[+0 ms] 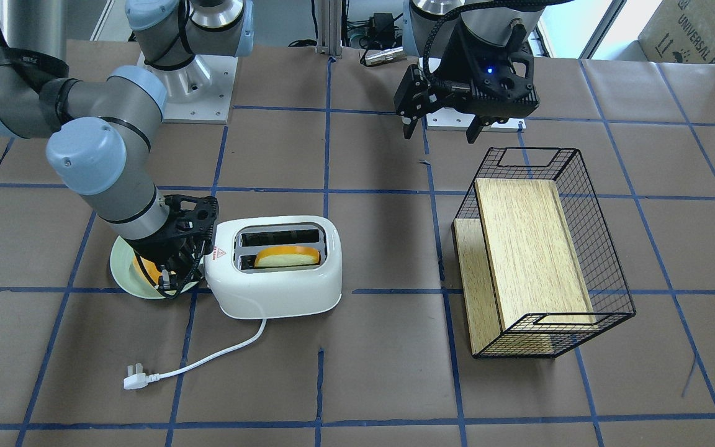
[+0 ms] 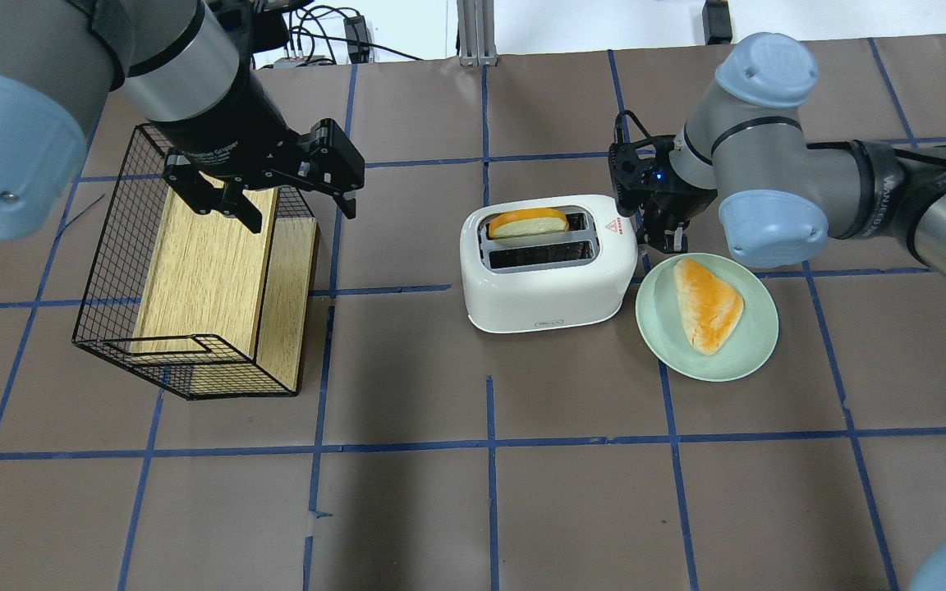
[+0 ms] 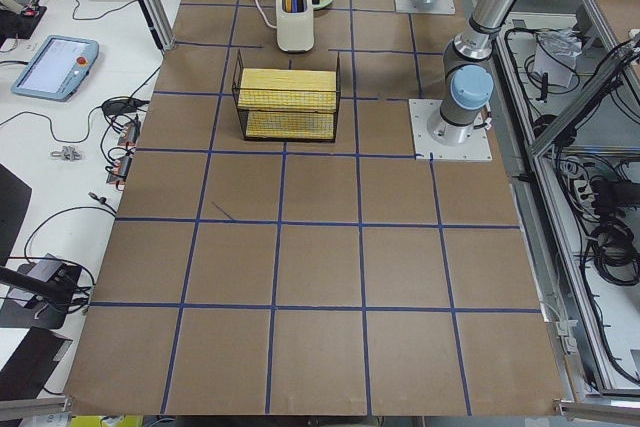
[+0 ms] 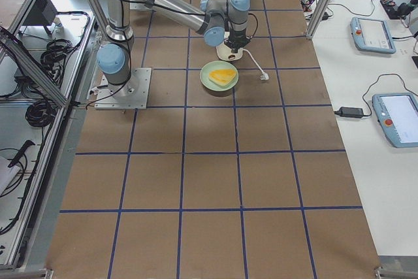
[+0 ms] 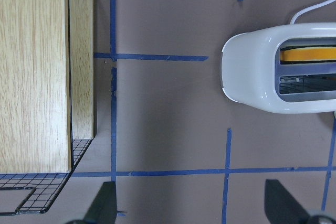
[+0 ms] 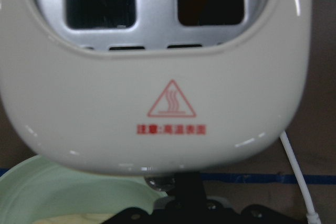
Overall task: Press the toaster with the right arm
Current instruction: 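Lift the right gripper up and away from the toaster lever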
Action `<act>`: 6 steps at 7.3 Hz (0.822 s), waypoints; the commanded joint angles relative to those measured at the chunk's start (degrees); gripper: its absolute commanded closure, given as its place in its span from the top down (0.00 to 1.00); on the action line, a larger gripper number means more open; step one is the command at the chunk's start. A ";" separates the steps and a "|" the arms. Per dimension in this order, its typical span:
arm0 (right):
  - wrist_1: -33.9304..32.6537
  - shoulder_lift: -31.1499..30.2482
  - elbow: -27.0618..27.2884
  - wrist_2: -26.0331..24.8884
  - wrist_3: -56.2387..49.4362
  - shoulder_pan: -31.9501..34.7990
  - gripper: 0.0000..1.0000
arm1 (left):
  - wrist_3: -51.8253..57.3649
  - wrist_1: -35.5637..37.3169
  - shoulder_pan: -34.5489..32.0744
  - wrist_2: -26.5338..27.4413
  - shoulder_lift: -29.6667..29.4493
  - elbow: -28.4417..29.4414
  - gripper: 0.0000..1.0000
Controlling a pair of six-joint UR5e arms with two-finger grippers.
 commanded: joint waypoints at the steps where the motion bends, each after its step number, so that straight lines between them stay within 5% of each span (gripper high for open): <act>1: 5.31 -4.10 -1.18 -0.01 5.44 -0.07 0.12 | 0.00 0.00 -0.01 0.04 0.00 0.00 1.00; 3: 9.48 -8.94 -1.27 -0.71 24.13 -0.15 0.21 | 0.00 0.00 -0.01 0.04 0.00 0.00 1.00; 4: 12.10 -9.22 -1.27 -0.89 32.39 -0.16 0.42 | 0.00 0.00 0.07 0.04 0.00 0.00 1.00; 5: 14.30 -10.01 -1.35 -0.89 42.57 -0.33 0.82 | 0.09 0.00 -0.01 0.04 0.00 0.00 1.00; 6: 16.76 -11.58 -1.35 -0.97 55.29 -0.24 0.83 | 0.00 0.00 0.07 0.04 0.00 0.00 1.00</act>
